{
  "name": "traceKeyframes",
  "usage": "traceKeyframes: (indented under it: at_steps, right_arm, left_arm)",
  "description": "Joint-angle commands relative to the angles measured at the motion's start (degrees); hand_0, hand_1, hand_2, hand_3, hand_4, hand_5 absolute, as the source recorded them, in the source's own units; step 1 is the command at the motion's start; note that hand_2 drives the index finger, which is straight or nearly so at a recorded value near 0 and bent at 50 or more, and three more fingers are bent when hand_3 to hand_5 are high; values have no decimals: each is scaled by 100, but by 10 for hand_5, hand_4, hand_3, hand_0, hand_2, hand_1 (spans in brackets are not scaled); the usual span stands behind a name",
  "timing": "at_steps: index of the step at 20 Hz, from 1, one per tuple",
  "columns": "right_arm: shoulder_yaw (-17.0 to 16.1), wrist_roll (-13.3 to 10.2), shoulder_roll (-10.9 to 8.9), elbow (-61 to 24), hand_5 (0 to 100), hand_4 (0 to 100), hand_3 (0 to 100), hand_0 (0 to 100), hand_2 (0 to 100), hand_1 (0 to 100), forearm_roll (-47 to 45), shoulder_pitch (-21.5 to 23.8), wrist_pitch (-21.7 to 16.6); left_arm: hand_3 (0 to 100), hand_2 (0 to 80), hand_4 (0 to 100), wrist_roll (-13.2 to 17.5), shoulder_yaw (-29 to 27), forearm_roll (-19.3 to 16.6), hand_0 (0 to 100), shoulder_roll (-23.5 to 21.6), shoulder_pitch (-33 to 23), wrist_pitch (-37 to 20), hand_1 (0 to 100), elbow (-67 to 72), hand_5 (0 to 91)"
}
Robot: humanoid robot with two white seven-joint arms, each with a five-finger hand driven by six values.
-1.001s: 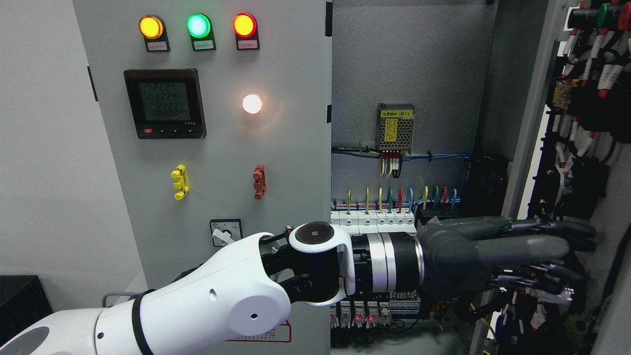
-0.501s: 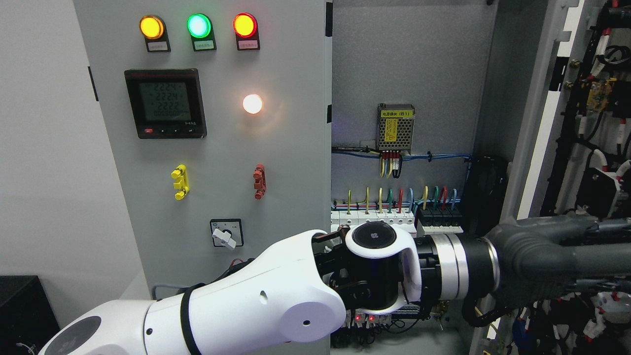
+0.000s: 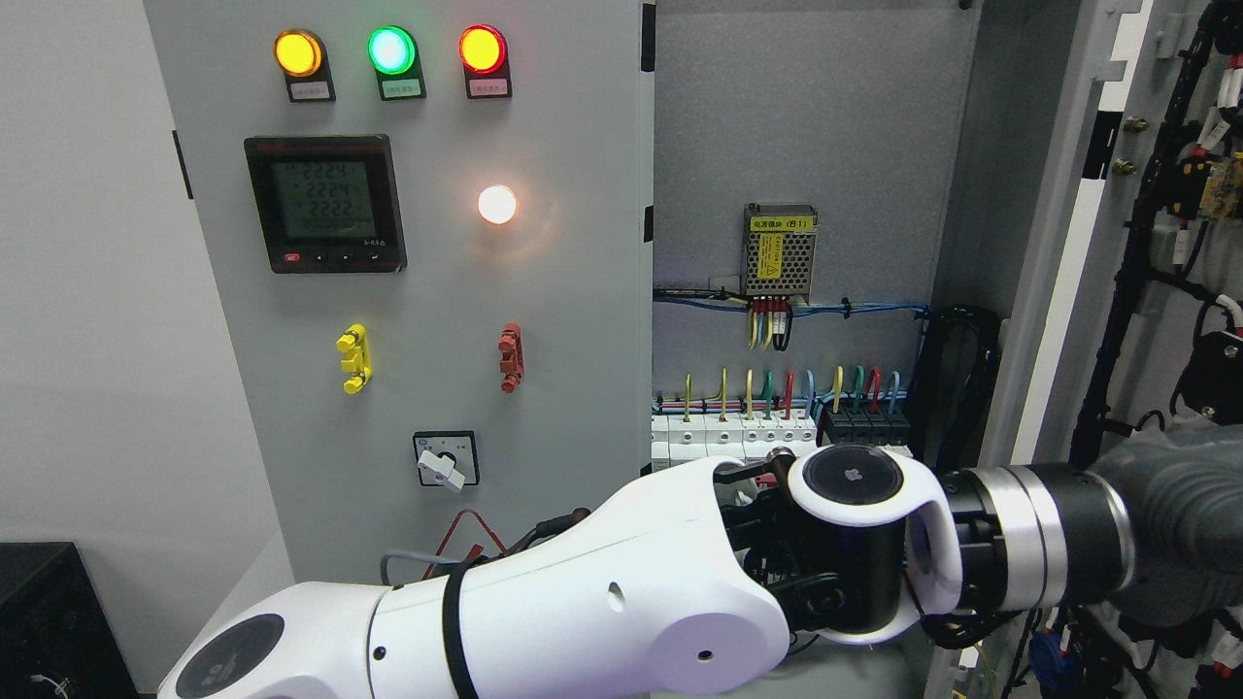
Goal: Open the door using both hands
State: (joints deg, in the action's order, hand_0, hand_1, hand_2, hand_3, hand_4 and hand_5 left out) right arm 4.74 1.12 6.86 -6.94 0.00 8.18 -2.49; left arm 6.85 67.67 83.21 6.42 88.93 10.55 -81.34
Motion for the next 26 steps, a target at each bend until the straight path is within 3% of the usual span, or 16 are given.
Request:
traceKeyframes:
  at_steps: [1, 6, 18, 26]
  right_arm:
    - [1, 2, 0, 0, 0, 0, 0, 100, 0, 131, -167, 0, 3]
    - [1, 2, 0, 0, 0, 0, 0, 99, 0, 131, -176, 0, 3]
    - [1, 2, 0, 0, 0, 0, 0, 100, 0, 131, -176, 0, 3]
    - [1, 2, 0, 0, 0, 0, 0, 100, 0, 131, -167, 0, 3]
  left_arm:
    - [0, 0, 0, -26, 211, -7, 120, 457, 19, -9, 556, 399, 0]
    - [0, 0, 0, -298, 439, 20, 120, 465, 19, -202, 556, 426, 0]
    - [0, 0, 0, -246, 396, 37, 120, 378, 2, -212, 556, 453, 0]
    - [0, 0, 0, -167, 282, 213, 120, -1422, -226, -177, 556, -609, 0]
